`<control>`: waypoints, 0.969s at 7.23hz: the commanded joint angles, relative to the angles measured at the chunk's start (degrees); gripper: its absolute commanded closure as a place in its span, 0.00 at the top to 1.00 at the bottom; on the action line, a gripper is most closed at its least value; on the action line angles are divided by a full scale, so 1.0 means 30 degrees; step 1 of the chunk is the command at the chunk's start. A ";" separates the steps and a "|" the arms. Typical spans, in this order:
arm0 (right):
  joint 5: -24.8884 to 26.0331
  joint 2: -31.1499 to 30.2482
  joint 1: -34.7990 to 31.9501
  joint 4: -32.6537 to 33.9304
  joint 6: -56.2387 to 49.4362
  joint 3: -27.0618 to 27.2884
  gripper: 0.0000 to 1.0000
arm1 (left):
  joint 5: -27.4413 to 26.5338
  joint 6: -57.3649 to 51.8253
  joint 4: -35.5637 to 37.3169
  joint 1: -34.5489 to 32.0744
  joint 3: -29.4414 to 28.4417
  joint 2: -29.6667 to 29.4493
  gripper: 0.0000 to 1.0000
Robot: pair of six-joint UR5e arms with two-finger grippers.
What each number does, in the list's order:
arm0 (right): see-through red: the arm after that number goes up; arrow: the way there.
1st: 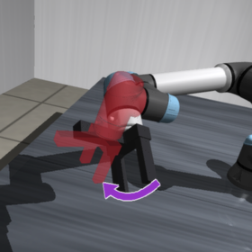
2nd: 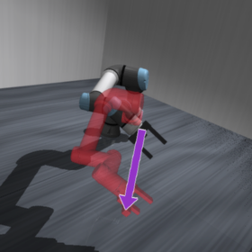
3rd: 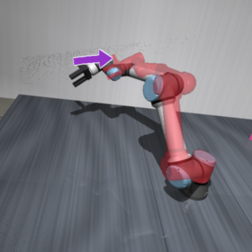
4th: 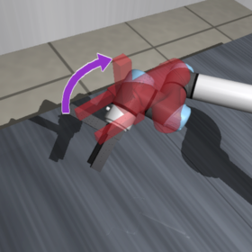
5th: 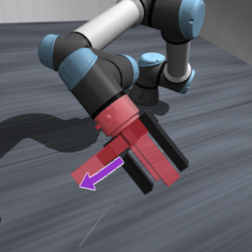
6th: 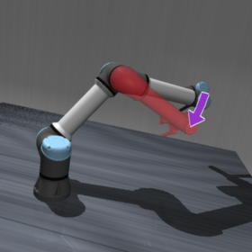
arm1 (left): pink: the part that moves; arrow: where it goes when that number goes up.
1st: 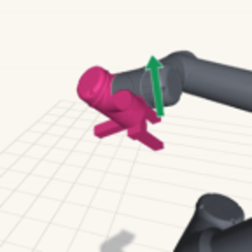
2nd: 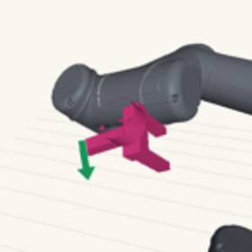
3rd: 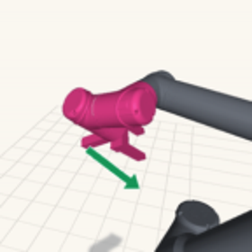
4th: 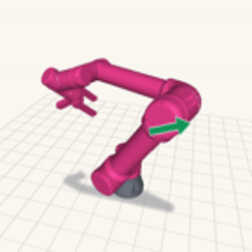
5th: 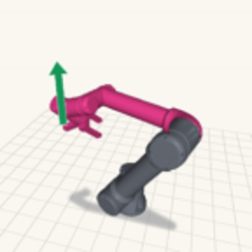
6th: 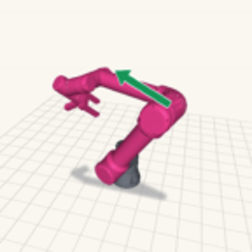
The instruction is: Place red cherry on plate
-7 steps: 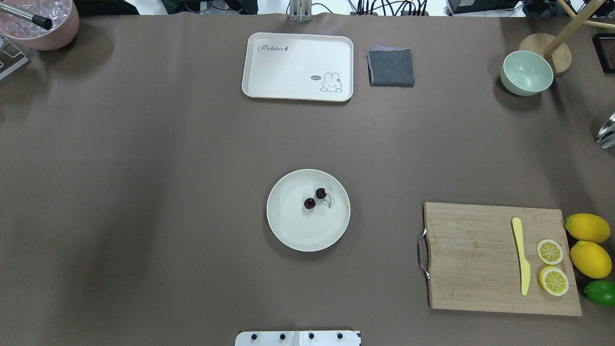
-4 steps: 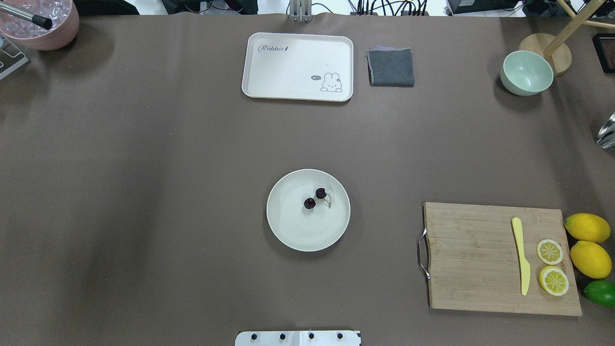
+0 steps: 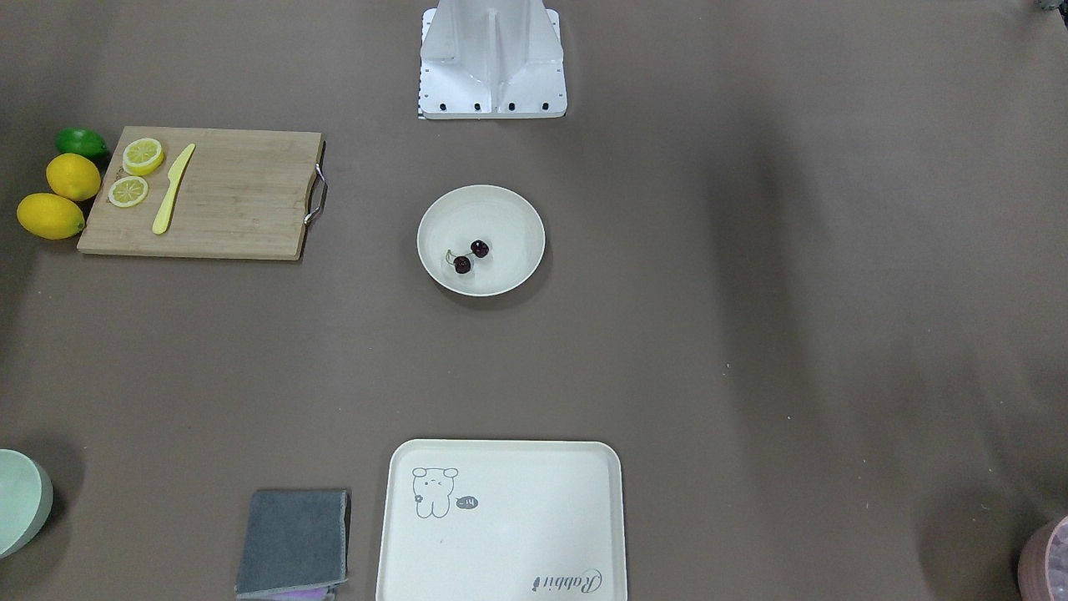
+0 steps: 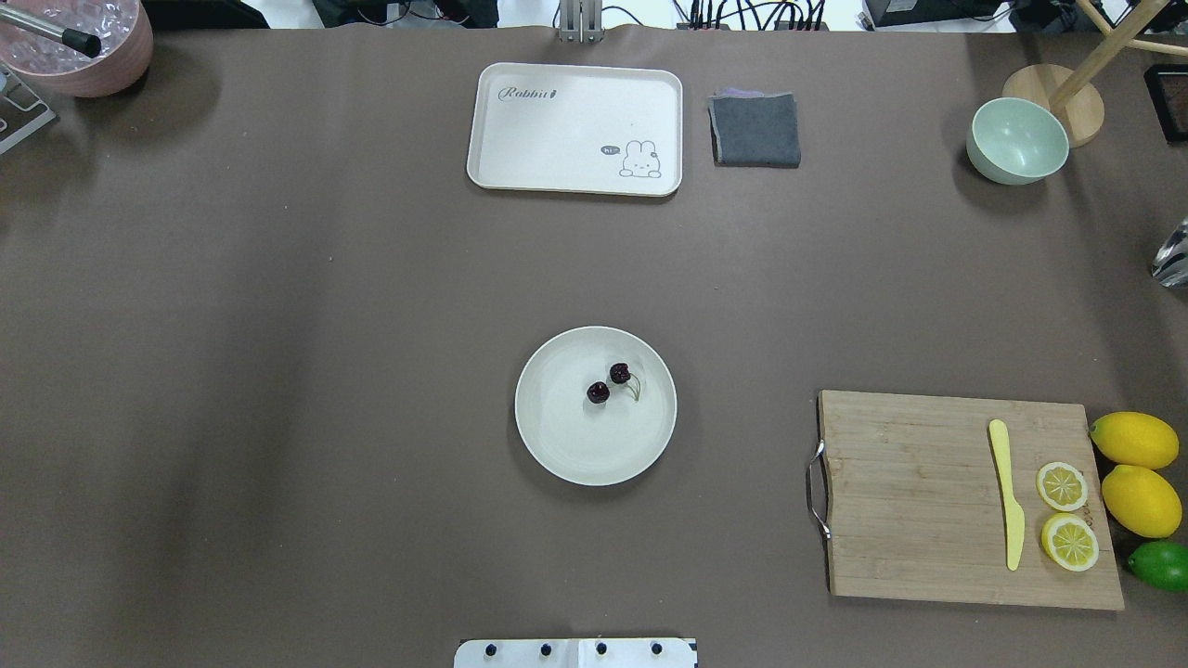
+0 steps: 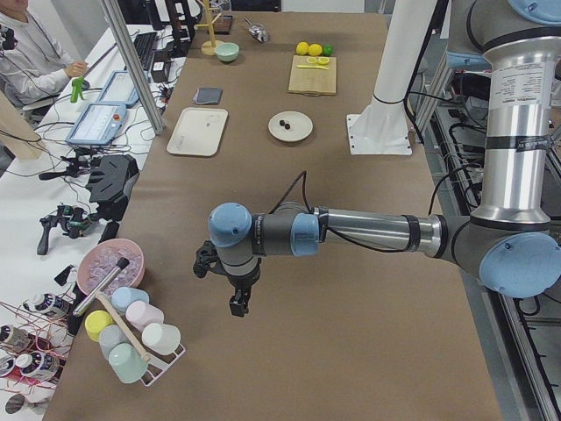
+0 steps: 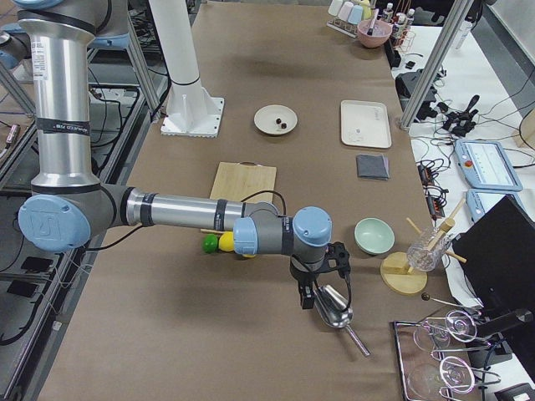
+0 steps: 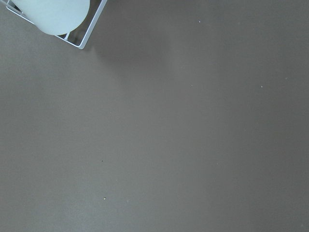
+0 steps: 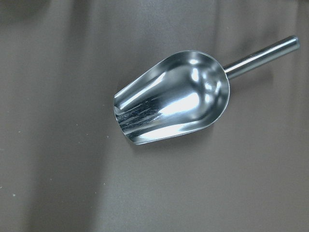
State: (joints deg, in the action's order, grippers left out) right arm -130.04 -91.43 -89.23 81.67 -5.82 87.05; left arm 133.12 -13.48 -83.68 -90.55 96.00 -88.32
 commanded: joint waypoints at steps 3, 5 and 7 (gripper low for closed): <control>-0.0274 -0.0373 -0.0081 -0.0621 0.0154 -0.0044 1.00 | -0.0019 0.0185 0.0060 0.0006 0.0546 -0.0033 0.99; -0.0247 -0.0344 -0.0081 -0.0650 0.0155 -0.0073 1.00 | 0.0011 0.0302 -0.0172 -0.0081 0.0867 0.0287 0.99; -0.0218 -0.0637 -0.0285 -0.0651 -0.0021 0.0072 1.00 | -0.0077 0.0565 -0.0377 -0.0546 0.1220 0.0407 0.99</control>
State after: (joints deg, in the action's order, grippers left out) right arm -130.73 -92.88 -89.74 79.74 -5.60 86.97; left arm 132.94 -12.16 -84.24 -91.19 98.91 -87.39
